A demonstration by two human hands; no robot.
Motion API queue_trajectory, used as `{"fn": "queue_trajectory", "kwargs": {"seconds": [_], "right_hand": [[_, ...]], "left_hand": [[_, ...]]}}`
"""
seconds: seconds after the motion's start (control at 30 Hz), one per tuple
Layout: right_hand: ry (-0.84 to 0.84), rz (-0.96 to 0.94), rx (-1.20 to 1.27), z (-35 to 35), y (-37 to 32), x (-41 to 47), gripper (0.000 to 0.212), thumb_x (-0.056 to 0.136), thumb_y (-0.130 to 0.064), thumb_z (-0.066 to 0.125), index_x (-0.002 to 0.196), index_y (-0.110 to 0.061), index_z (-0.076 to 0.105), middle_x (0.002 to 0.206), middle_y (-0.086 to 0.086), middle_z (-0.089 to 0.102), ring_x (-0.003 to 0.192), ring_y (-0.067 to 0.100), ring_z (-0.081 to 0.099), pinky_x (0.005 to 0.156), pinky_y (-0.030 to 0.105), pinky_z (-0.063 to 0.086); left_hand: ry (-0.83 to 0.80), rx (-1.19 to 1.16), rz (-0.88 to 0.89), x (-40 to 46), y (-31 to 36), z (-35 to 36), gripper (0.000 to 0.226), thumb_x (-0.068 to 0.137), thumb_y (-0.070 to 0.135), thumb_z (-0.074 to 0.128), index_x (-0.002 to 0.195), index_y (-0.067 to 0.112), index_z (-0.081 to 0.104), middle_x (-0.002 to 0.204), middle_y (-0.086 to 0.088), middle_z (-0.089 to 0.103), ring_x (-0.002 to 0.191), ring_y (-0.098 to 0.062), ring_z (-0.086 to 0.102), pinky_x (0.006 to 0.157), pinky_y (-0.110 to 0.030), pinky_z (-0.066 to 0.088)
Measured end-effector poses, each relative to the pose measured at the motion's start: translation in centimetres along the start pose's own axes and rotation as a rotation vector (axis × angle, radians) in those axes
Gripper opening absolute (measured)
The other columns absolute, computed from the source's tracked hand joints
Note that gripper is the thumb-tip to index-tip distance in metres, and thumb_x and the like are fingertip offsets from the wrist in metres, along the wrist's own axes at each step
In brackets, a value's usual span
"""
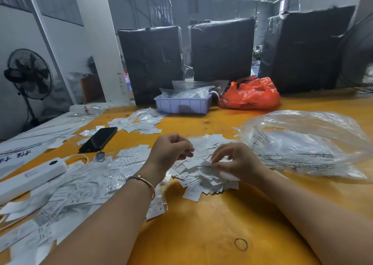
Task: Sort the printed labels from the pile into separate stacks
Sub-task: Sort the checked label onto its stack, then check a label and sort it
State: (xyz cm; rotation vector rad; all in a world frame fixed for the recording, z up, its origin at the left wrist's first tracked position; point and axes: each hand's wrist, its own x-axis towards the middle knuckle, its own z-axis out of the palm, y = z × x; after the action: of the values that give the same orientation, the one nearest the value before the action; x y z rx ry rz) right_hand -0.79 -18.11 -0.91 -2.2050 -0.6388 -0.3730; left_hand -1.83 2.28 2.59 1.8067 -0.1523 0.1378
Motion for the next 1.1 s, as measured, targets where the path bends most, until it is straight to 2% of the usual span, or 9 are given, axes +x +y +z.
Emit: {"fn": "queue_trajectory", "kwargs": {"seconds": [0.13, 0.3, 0.43, 0.57, 0.7, 0.77, 0.9, 1.0, 1.1], "right_hand": [[-0.059, 0.164, 0.201, -0.3, -0.1, -0.1, 0.007, 0.07, -0.009, 0.083, 0.075, -0.008, 0.077, 0.081, 0.009, 0.073, 0.083, 0.026, 0.066, 0.078, 0.034, 0.051], [0.108, 0.325, 0.584, -1.0, -0.2, -0.4, 0.008, 0.081, -0.001, 0.07, 0.076, -0.007, 0.069, 0.07, 0.002, 0.069, 0.063, 0.009, 0.06, 0.054, 0.011, 0.043], [0.167, 0.407, 0.786, -1.9, -0.2, -0.6, 0.005, 0.098, -0.008, 0.049, 0.093, -0.008, 0.052, 0.085, 0.019, 0.073, 0.066, 0.029, 0.069, 0.05, 0.025, 0.051], [0.144, 0.407, 0.799, -2.0, -0.2, -0.8, 0.009, 0.101, -0.012, 0.043, 0.104, -0.004, 0.045, 0.08, 0.024, 0.071, 0.051, 0.03, 0.063, 0.039, 0.027, 0.045], [0.072, 0.428, 0.751, -1.5, -0.6, -0.7, 0.01, 0.098, -0.002, 0.045, 0.106, -0.004, 0.049, 0.077, 0.021, 0.071, 0.052, 0.024, 0.061, 0.044, 0.027, 0.044], [0.034, 0.43, 0.72, -1.3, -0.9, -0.9, 0.02, 0.091, 0.007, 0.048, 0.107, -0.005, 0.05, 0.078, 0.02, 0.072, 0.054, 0.025, 0.061, 0.049, 0.03, 0.046], [0.108, 0.296, 0.566, -0.9, -1.8, -1.4, 0.043, 0.085, 0.012, 0.053, 0.112, -0.021, 0.057, 0.081, 0.017, 0.072, 0.054, 0.022, 0.06, 0.046, 0.03, 0.045], [0.155, 0.207, 0.433, -0.8, -2.1, -1.6, 0.052, 0.087, 0.012, 0.051, 0.111, -0.031, 0.067, 0.08, 0.011, 0.071, 0.054, 0.022, 0.056, 0.048, 0.033, 0.046], [0.149, 0.222, 0.413, -0.5, -2.5, -1.9, 0.057, 0.083, 0.015, 0.046, 0.099, -0.033, 0.072, 0.083, -0.003, 0.07, 0.049, 0.019, 0.057, 0.046, 0.029, 0.045]], "left_hand": [[0.02, -0.215, -0.037, 0.2, -0.7, 0.5, 0.009, 0.087, -0.001, 0.062, 0.082, 0.005, 0.065, 0.073, -0.006, 0.072, 0.067, -0.015, 0.069, 0.067, -0.025, 0.053], [-0.011, -0.299, 0.015, -0.9, -1.9, 1.2, 0.003, 0.084, 0.002, 0.068, 0.082, 0.005, 0.066, 0.081, -0.012, 0.073, 0.076, -0.019, 0.071, 0.072, -0.027, 0.055], [-0.086, -0.194, 0.068, -1.5, -2.3, 0.9, 0.012, 0.082, 0.006, 0.073, 0.088, 0.0, 0.065, 0.086, -0.013, 0.076, 0.081, -0.025, 0.074, 0.067, -0.026, 0.057], [-0.06, -0.174, 0.109, -1.5, -1.9, 0.4, 0.017, 0.083, 0.004, 0.072, 0.095, -0.003, 0.061, 0.086, -0.012, 0.076, 0.079, -0.027, 0.074, 0.063, -0.024, 0.056], [-0.044, -0.118, 0.137, -1.6, -2.1, 0.6, 0.008, 0.088, 0.004, 0.067, 0.096, 0.002, 0.068, 0.083, -0.009, 0.076, 0.074, -0.023, 0.073, 0.062, -0.022, 0.055], [-0.024, -0.078, 0.144, -1.4, -2.4, 0.7, 0.008, 0.089, 0.007, 0.067, 0.093, 0.007, 0.073, 0.084, -0.005, 0.076, 0.076, -0.018, 0.072, 0.062, -0.019, 0.054], [0.009, -0.072, 0.132, -1.3, -2.8, 0.4, 0.009, 0.086, 0.015, 0.072, 0.089, 0.018, 0.079, 0.083, 0.003, 0.076, 0.07, -0.004, 0.065, 0.06, -0.014, 0.05], [-0.019, -0.135, 0.133, -1.3, -2.7, 0.3, 0.009, 0.079, 0.015, 0.077, 0.087, 0.019, 0.078, 0.076, -0.002, 0.074, 0.066, -0.009, 0.065, 0.059, -0.017, 0.05], [-0.042, -0.156, 0.138, -1.4, -2.6, 0.3, 0.026, 0.067, 0.022, 0.081, 0.091, 0.014, 0.075, 0.073, -0.004, 0.071, 0.066, -0.012, 0.065, 0.058, -0.017, 0.05]]}}
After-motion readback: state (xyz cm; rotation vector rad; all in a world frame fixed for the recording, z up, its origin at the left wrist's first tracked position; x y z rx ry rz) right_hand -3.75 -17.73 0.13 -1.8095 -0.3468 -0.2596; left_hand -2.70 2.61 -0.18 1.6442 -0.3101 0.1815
